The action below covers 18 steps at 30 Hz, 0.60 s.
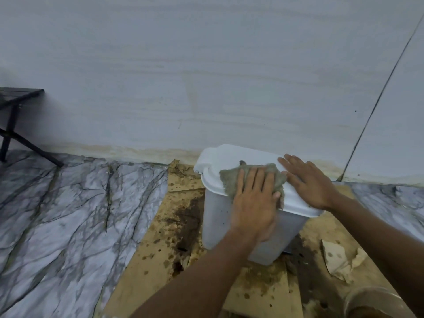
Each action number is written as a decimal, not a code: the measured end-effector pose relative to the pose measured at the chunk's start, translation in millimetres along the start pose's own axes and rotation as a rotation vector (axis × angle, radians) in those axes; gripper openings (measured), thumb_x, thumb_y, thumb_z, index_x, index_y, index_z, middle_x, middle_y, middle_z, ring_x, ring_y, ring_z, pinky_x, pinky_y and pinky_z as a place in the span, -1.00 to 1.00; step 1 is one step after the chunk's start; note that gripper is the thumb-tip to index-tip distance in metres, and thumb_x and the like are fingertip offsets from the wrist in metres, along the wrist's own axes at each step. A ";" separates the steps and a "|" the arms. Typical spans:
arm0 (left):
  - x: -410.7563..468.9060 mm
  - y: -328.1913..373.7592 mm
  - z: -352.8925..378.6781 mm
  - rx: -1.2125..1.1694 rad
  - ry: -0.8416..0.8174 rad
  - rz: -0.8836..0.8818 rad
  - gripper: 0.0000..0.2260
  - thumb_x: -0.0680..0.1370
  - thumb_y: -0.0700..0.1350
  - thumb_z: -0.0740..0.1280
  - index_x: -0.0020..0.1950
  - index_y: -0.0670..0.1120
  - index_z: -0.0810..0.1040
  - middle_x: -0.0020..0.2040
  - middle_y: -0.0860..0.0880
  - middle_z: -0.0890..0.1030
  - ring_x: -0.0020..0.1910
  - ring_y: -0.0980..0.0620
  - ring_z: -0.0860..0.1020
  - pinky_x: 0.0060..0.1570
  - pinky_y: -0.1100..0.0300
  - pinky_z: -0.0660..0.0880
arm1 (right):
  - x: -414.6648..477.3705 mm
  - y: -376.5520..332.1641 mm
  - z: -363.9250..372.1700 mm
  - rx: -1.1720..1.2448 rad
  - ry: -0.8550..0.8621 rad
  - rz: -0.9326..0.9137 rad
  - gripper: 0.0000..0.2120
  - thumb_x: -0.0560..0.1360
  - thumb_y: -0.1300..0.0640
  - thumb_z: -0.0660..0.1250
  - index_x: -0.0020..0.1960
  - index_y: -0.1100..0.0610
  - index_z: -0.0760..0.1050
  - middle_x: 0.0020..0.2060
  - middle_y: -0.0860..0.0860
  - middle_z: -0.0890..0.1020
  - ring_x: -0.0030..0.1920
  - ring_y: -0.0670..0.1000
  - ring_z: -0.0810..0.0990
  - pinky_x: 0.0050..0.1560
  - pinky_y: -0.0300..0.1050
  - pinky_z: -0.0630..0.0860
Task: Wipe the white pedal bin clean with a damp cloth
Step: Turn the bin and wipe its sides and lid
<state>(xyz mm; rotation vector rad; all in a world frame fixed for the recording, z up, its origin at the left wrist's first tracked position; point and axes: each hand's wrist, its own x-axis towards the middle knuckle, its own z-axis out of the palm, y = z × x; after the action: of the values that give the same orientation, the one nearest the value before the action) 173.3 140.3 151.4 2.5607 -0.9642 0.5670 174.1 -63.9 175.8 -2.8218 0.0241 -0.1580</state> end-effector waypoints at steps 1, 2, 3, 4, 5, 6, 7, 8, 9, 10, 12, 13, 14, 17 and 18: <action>7.6 -8.7 -6.6 0.002 -0.024 0.042 -0.57 0.70 0.05 -0.03 0.52 -0.08 0.27 0.49 -0.08 0.37 0.51 -0.08 0.22 0.56 -0.02 -0.13 | 0.3 -0.6 -0.2 -0.002 -0.002 0.002 -0.21 0.47 -0.41 -0.29 0.61 -0.09 0.04 0.60 -0.09 0.05 0.60 -0.10 -0.03 0.58 -0.04 -0.13; 15.6 -18.3 -14.3 -0.002 -0.057 0.069 -0.56 0.71 0.07 -0.05 0.52 -0.07 0.29 0.48 -0.06 0.38 0.49 -0.06 0.23 0.56 0.01 -0.08 | 0.4 -1.6 -0.9 -0.005 -0.004 0.005 -0.24 0.52 -0.41 -0.26 0.61 -0.09 0.05 0.60 -0.09 0.05 0.60 -0.10 -0.03 0.58 -0.04 -0.13; 23.1 -28.7 -21.3 -0.010 -0.094 0.070 -0.54 0.71 0.10 -0.07 0.54 -0.06 0.28 0.49 -0.05 0.39 0.50 -0.04 0.24 0.55 0.01 -0.04 | 1.1 -3.7 -1.3 -0.005 -0.004 0.008 -0.30 0.57 -0.39 -0.22 0.61 -0.09 0.05 0.60 -0.08 0.05 0.60 -0.10 -0.02 0.58 -0.04 -0.13; 29.1 -39.0 -26.6 -0.020 -0.121 0.043 -0.52 0.71 0.12 -0.08 0.55 -0.05 0.28 0.50 -0.05 0.38 0.51 -0.04 0.23 0.54 0.00 -0.02 | 1.9 -5.7 -1.7 -0.007 -0.004 0.010 -0.34 0.59 -0.35 -0.20 0.61 -0.09 0.05 0.60 -0.08 0.06 0.60 -0.10 -0.02 0.58 -0.04 -0.13; 32.6 -47.9 -30.6 -0.026 -0.123 -0.008 -0.51 0.71 0.14 -0.09 0.54 -0.05 0.29 0.50 -0.05 0.39 0.51 -0.03 0.23 0.55 -0.01 -0.02 | 2.5 -7.0 -1.8 -0.015 -0.005 0.010 -0.34 0.57 -0.31 -0.19 0.61 -0.09 0.05 0.60 -0.09 0.06 0.60 -0.10 -0.02 0.58 -0.04 -0.14; 32.2 -53.8 -33.0 -0.020 -0.096 -0.073 -0.50 0.70 0.14 -0.10 0.53 -0.05 0.31 0.49 -0.04 0.40 0.51 -0.03 0.24 0.56 -0.03 -0.02 | 2.5 -7.7 -1.3 -0.023 -0.008 0.010 -0.34 0.56 -0.28 -0.19 0.61 -0.09 0.05 0.60 -0.09 0.05 0.60 -0.10 -0.03 0.58 -0.04 -0.14; 28.9 -55.7 -34.3 -0.010 -0.061 -0.139 -0.50 0.70 0.15 -0.10 0.52 -0.05 0.33 0.49 -0.03 0.41 0.51 -0.03 0.24 0.56 -0.06 -0.04 | 2.0 -7.9 -1.1 -0.028 -0.009 0.012 -0.34 0.55 -0.28 -0.20 0.61 -0.10 0.04 0.60 -0.10 0.05 0.60 -0.10 -0.03 0.58 -0.04 -0.15; 23.8 -54.4 -33.4 -0.014 -0.031 -0.191 -0.49 0.70 0.15 -0.10 0.52 -0.06 0.34 0.50 -0.03 0.40 0.51 -0.03 0.22 0.57 -0.08 -0.06 | 1.4 -7.6 -1.2 -0.027 -0.008 0.015 -0.33 0.55 -0.28 -0.20 0.61 -0.10 0.04 0.60 -0.10 0.05 0.60 -0.11 -0.03 0.57 -0.05 -0.15; 17.6 -50.5 -31.4 -0.038 -0.005 -0.224 -0.49 0.70 0.15 -0.09 0.52 -0.06 0.33 0.51 -0.02 0.39 0.53 -0.03 0.20 0.57 -0.10 -0.09 | 0.6 -7.3 -1.3 -0.026 -0.007 0.017 -0.33 0.55 -0.28 -0.20 0.61 -0.10 0.03 0.60 -0.11 0.04 0.60 -0.11 -0.04 0.57 -0.05 -0.16; 12.2 -47.0 -29.7 -0.067 0.020 -0.236 -0.50 0.70 0.15 -0.08 0.53 -0.06 0.33 0.52 -0.02 0.37 0.54 -0.03 0.18 0.57 -0.10 -0.11 | -0.3 -7.5 -1.4 -0.027 -0.006 0.018 -0.34 0.55 -0.28 -0.20 0.61 -0.10 0.03 0.61 -0.11 0.04 0.60 -0.11 -0.04 0.57 -0.06 -0.16; 10.6 -52.9 -29.3 -0.090 0.043 -0.202 -0.50 0.70 0.16 -0.06 0.53 -0.05 0.34 0.52 -0.01 0.38 0.54 0.00 0.18 0.58 -0.06 -0.10 | -0.8 -8.3 -1.5 -0.037 -0.003 0.016 -0.38 0.59 -0.25 -0.18 0.61 -0.09 0.03 0.61 -0.09 0.03 0.60 -0.10 -0.05 0.57 -0.05 -0.17; 13.6 -61.4 -30.7 -0.103 0.026 -0.163 -0.50 0.70 0.17 -0.05 0.53 -0.05 0.34 0.51 -0.01 0.39 0.54 0.01 0.19 0.58 -0.04 -0.07 | -0.6 -8.3 -1.8 -0.040 -0.009 0.016 -0.41 0.62 -0.22 -0.16 0.61 -0.09 0.03 0.61 -0.09 0.03 0.60 -0.10 -0.05 0.57 -0.05 -0.17; 16.2 -70.8 -33.2 -0.116 0.000 -0.120 -0.48 0.69 0.19 -0.05 0.53 -0.04 0.35 0.51 -0.01 0.39 0.53 0.02 0.20 0.57 -0.03 -0.03 | -0.6 -8.1 -1.6 -0.041 -0.015 0.016 -0.44 0.64 -0.20 -0.14 0.61 -0.09 0.02 0.61 -0.09 0.03 0.60 -0.10 -0.06 0.57 -0.05 -0.17; 16.9 -75.6 -37.2 -0.087 -0.032 -0.098 -0.47 0.68 0.19 -0.06 0.53 -0.05 0.35 0.51 -0.02 0.40 0.54 0.01 0.20 0.56 -0.06 -0.01 | 0.1 -6.0 -1.4 -0.043 -0.009 0.015 -0.46 0.66 -0.17 -0.11 0.61 -0.09 0.02 0.61 -0.09 0.03 0.60 -0.10 -0.05 0.57 -0.04 -0.17; 12.5 -65.3 -36.0 -0.073 -0.023 -0.139 -0.48 0.69 0.16 -0.07 0.53 -0.06 0.33 0.52 -0.03 0.37 0.55 -0.01 0.18 0.57 -0.09 -0.05 | -0.5 -5.6 -1.6 -0.041 -0.009 0.016 -0.46 0.66 -0.18 -0.11 0.61 -0.09 0.02 0.61 -0.09 0.03 0.60 -0.10 -0.05 0.57 -0.04 -0.17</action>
<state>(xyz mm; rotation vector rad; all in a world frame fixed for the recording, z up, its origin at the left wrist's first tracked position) 217.8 195.9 176.9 2.5491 -0.7917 0.4558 173.4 -59.1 179.0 -2.8623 0.0482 -0.1434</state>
